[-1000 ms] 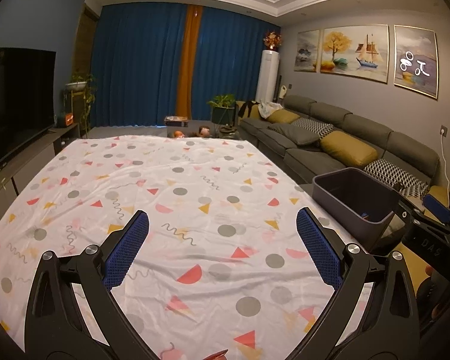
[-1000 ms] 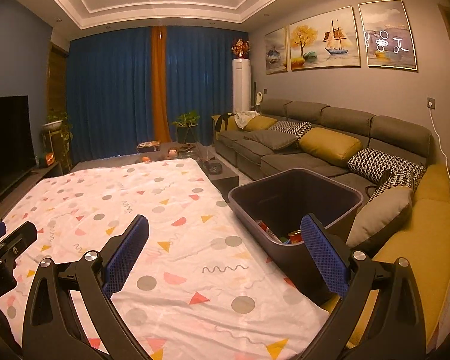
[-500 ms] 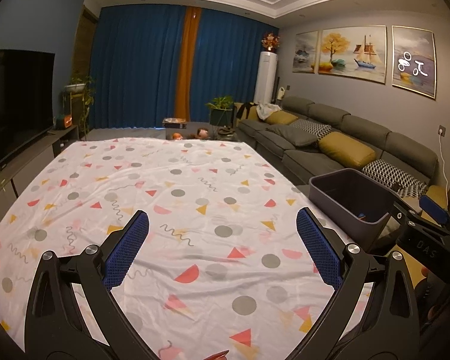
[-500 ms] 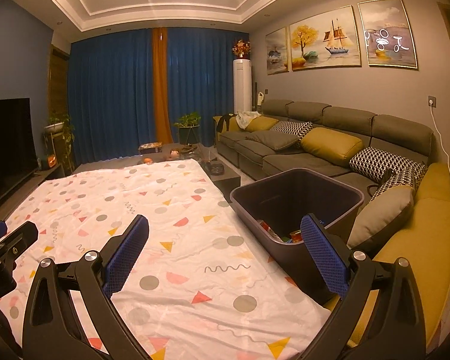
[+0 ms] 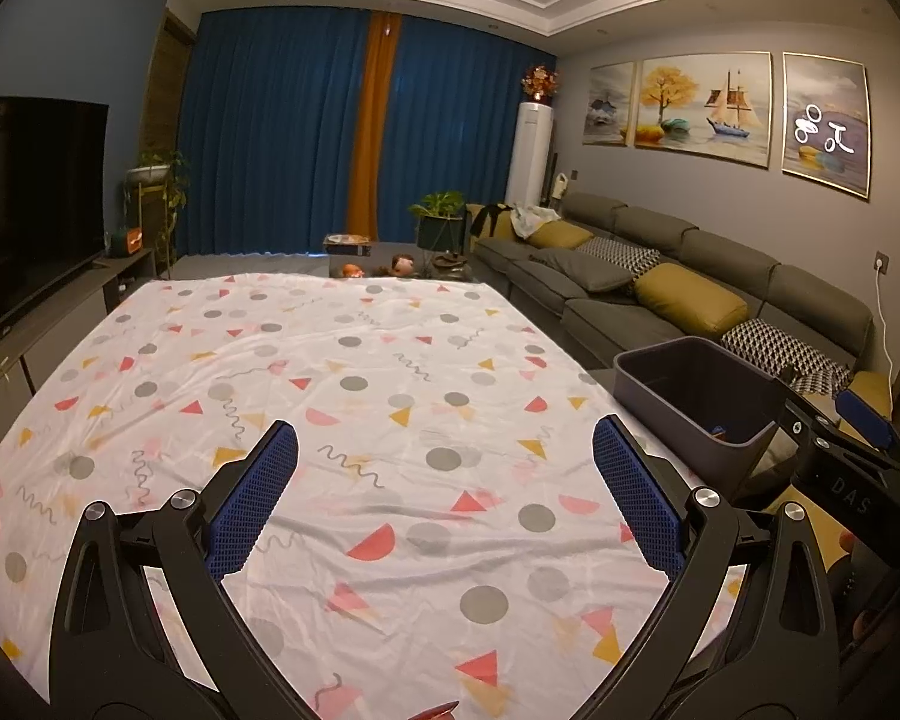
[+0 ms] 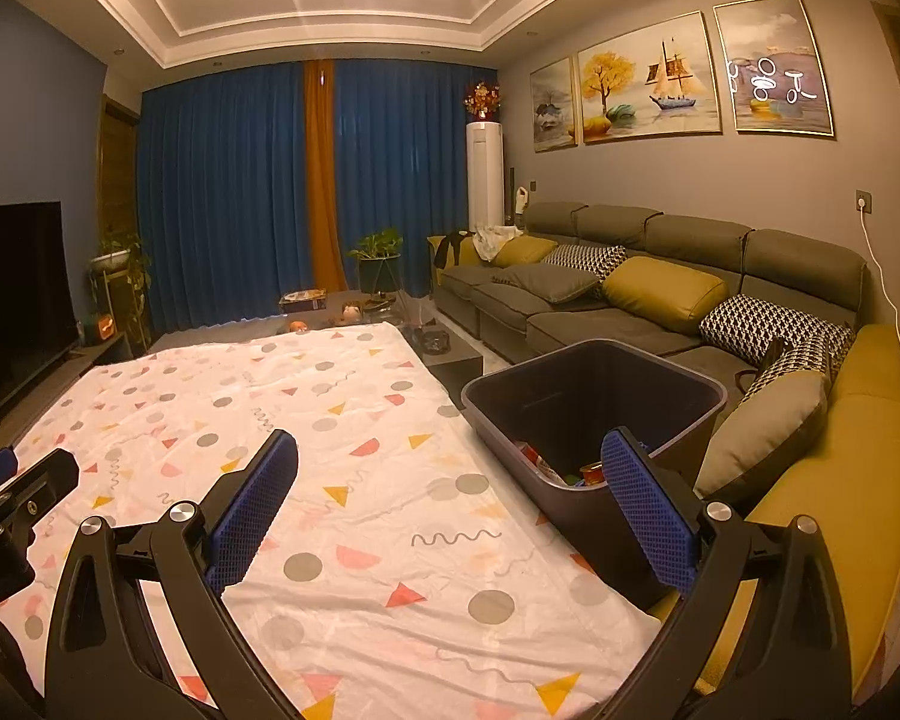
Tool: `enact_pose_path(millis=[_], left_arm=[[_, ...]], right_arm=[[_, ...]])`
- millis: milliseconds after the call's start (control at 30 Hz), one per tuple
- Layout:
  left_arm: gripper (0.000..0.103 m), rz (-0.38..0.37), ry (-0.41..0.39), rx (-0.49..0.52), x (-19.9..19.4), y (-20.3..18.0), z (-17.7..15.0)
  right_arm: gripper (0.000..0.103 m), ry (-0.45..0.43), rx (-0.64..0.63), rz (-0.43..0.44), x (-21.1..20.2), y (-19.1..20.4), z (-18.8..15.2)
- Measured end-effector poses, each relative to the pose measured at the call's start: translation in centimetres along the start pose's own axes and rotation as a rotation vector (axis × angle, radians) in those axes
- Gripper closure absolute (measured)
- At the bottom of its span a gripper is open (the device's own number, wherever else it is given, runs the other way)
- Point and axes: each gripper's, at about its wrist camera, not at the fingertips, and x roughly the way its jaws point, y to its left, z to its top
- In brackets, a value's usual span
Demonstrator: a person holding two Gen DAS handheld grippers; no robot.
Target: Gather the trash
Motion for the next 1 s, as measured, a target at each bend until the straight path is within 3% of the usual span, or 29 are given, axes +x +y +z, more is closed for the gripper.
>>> enact_pose_path(millis=[1000], left_arm=[[0.006, -0.016, 0.002, -0.004, -0.48, -0.35, 0.20]], right_arm=[[0.006, -0.015, 0.011, 0.004, -0.76, -0.13, 0.13]])
